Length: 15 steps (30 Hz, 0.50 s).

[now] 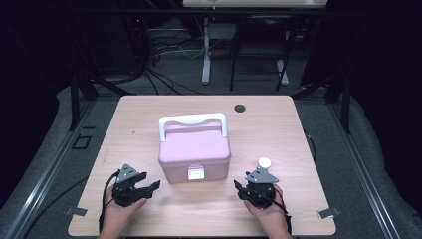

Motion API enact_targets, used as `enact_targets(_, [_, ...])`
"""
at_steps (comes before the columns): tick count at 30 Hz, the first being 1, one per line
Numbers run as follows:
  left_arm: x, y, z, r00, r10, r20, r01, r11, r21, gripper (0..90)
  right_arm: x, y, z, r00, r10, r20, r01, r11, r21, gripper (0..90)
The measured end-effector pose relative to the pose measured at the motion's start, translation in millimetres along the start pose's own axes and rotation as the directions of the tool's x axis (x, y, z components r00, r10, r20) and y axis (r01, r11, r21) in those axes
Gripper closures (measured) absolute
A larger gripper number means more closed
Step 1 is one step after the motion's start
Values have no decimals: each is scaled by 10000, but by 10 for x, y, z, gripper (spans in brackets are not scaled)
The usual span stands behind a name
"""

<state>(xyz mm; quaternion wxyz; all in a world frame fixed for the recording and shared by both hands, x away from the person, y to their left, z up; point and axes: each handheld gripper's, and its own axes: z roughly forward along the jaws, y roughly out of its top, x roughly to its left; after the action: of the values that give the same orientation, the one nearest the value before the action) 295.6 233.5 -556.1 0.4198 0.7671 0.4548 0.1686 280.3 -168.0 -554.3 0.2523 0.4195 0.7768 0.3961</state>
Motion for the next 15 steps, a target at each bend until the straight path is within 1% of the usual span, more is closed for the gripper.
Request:
enact_targets(1, [3,0,-5,10000,-49,-3,49,10000,64,361,0,0,-2,10000,9,32,-8,9999,-109,494])
enact_targets(2, [3,0,-5,10000,-49,-3,49,10000,64,371,0,0,-2,10000,9,32,-8,9999,-109,494])
enact_targets(3, [4,-7,4,9999,-162,53,162,9999,-17,371,-4,-1,1,10000,55,72,-53,9997,-226,501])
enact_targets(4, [11,-4,17,9998,-149,106,149,9999,-27,380,-20,-4,10,9995,267,179,-265,9996,-75,503])
enact_targets(5, [9,2,21,9998,-192,90,192,9998,-37,380,-27,-9,24,9993,287,259,-284,9995,-132,503])
enact_targets(6, [7,9,24,9999,-168,37,168,9998,-74,380,-38,-11,29,9992,288,260,-287,9996,-23,503])
enact_targets(7, [7,12,25,9999,-124,23,124,9998,-133,380,-45,-12,31,9991,357,223,-359,9993,65,506])
enact_targets(9, [3,13,26,9999,-159,41,160,9997,-187,380,-48,-14,35,9988,439,222,-440,9990,43,509])
enact_targets(10, [-2,5,30,9996,-233,146,237,9994,-240,380,-55,-12,29,9974,697,168,-698,9975,70,511])
enact_targets(11, [-2,5,30,9996,-233,146,237,9994,-240,380,-55,-12,29,9974,697,168,-698,9975,70,511])
enact_targets(12, [-10,-2,31,9997,-209,115,211,9996,-203,381,-53,-8,21,9959,901,30,-901,9959,-31,511])
enact_targets(15, [-12,3,20,9999,-149,25,149,9997,-187,399,-33,-2,33,9957,923,-91,-924,9957,-111,521])
